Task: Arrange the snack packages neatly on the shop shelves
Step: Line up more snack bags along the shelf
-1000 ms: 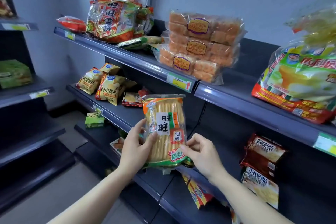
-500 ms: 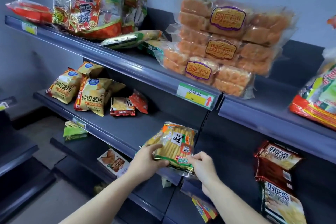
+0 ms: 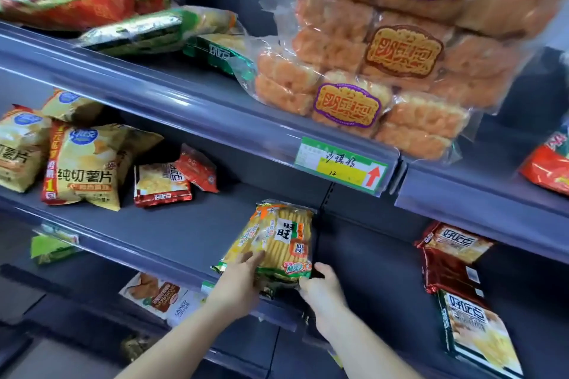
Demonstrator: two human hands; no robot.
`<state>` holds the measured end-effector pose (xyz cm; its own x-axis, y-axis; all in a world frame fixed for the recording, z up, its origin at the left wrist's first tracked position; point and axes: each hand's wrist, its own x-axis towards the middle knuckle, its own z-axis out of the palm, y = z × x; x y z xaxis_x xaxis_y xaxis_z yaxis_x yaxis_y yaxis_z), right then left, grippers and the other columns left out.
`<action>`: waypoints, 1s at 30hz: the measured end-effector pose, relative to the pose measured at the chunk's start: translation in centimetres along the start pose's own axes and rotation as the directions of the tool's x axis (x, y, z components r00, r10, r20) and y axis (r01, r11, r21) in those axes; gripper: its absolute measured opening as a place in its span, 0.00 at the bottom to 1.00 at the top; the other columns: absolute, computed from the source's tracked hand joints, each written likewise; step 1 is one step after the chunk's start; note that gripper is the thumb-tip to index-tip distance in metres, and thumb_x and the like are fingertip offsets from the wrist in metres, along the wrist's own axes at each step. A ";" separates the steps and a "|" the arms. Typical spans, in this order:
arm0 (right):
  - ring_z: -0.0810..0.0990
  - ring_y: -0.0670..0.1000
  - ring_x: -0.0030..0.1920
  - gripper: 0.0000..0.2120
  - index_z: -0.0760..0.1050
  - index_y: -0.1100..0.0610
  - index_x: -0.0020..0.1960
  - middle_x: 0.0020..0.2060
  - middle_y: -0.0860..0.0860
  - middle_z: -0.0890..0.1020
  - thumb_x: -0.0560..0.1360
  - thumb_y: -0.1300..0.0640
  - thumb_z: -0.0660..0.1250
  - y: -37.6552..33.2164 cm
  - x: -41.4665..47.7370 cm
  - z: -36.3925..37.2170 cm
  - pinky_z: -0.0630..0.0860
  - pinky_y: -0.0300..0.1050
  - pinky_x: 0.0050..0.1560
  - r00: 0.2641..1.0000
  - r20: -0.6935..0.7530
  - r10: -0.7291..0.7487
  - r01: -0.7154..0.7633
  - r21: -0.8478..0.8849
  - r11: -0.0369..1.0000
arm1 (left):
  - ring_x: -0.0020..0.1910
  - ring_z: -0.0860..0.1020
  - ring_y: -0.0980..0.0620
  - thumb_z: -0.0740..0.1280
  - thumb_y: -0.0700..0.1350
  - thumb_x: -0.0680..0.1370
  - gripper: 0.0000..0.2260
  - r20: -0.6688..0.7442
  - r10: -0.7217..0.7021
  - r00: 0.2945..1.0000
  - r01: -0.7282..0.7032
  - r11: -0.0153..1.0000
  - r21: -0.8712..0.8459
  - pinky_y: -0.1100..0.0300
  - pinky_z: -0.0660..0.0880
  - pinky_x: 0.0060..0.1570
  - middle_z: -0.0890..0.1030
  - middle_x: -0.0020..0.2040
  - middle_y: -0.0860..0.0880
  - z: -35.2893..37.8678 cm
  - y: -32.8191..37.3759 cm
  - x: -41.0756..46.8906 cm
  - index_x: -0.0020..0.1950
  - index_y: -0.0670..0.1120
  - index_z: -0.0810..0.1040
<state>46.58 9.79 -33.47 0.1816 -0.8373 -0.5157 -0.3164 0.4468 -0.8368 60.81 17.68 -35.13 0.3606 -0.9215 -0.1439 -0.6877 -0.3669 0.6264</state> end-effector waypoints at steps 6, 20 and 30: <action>0.72 0.49 0.59 0.23 0.67 0.51 0.70 0.59 0.49 0.73 0.77 0.59 0.65 -1.2 -2.5 -2.1 0.65 0.38 0.57 0.986 0.116 -0.121 0.148 -0.266 0.953 | 0.72 0.64 0.47 0.66 0.51 0.78 0.26 -0.068 0.037 0.997 -0.030 0.994 0.107 0.57 0.65 0.68 0.64 0.74 0.48 -0.3 2.1 0.3 0.75 0.50 0.64; 0.75 0.39 0.36 0.04 0.80 0.51 0.48 0.39 0.43 0.80 0.75 0.56 0.68 -10.8 -13.4 -13.8 0.71 0.26 0.39 0.764 0.226 -0.604 0.638 -0.396 0.660 | 0.49 0.79 0.51 0.64 0.50 0.77 0.07 -0.385 0.280 0.880 -0.197 0.950 0.241 0.59 0.75 0.44 0.82 0.48 0.54 -7.3 17.0 -6.0 0.50 0.54 0.81; 0.76 0.39 0.37 0.04 0.82 0.53 0.48 0.38 0.43 0.81 0.74 0.56 0.70 -14.6 -18.6 -24.1 0.73 0.34 0.44 0.552 0.302 -0.778 0.777 -0.523 0.349 | 0.51 0.79 0.46 0.62 0.51 0.78 0.08 -0.410 0.448 0.794 -0.230 0.846 0.480 0.55 0.76 0.45 0.82 0.50 0.50 -9.1 29.9 -10.8 0.52 0.51 0.79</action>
<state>25.41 11.22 -7.20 0.6270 -0.7144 0.3107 -0.4564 -0.6601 -0.5966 42.08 17.82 -7.81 0.2366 -0.8444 0.4806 -0.9676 -0.1600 0.1952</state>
